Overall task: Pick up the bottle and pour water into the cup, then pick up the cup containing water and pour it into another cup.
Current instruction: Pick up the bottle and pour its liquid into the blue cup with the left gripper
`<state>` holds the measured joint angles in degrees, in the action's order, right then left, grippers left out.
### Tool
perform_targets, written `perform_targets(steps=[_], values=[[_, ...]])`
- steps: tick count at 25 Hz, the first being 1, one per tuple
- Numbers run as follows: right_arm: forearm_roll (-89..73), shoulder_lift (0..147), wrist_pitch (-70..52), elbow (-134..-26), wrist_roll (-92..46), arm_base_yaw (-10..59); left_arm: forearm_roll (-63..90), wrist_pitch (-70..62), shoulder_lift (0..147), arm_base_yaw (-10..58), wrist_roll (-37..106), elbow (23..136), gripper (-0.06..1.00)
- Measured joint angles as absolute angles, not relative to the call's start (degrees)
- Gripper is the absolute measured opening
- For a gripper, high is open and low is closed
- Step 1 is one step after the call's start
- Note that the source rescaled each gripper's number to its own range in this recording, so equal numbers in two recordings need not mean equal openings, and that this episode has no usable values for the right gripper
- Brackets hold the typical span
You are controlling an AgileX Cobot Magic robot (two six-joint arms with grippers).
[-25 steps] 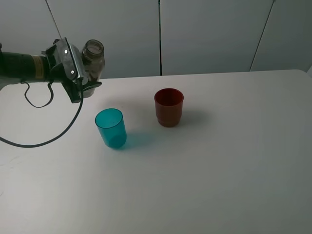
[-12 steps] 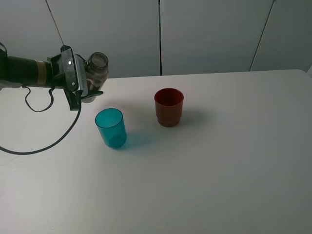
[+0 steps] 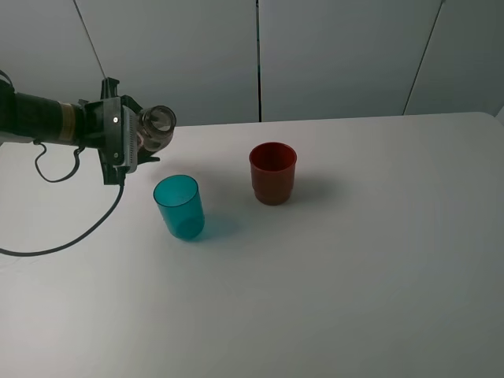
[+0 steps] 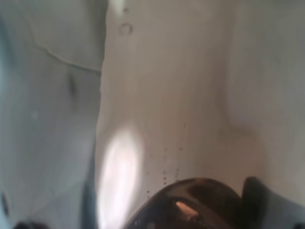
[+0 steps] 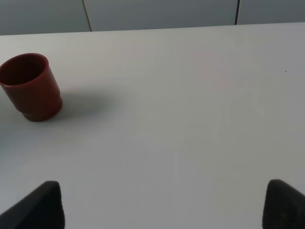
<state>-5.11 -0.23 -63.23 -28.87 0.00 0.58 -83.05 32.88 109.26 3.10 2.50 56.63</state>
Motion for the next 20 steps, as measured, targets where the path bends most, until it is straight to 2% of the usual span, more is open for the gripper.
perform_targets(steps=[20], values=[[-5.11, -0.23, -63.23, -28.87, 0.0, 0.58, -76.84, 29.31, 109.26, 4.25, 22.48, 56.63, 0.0]])
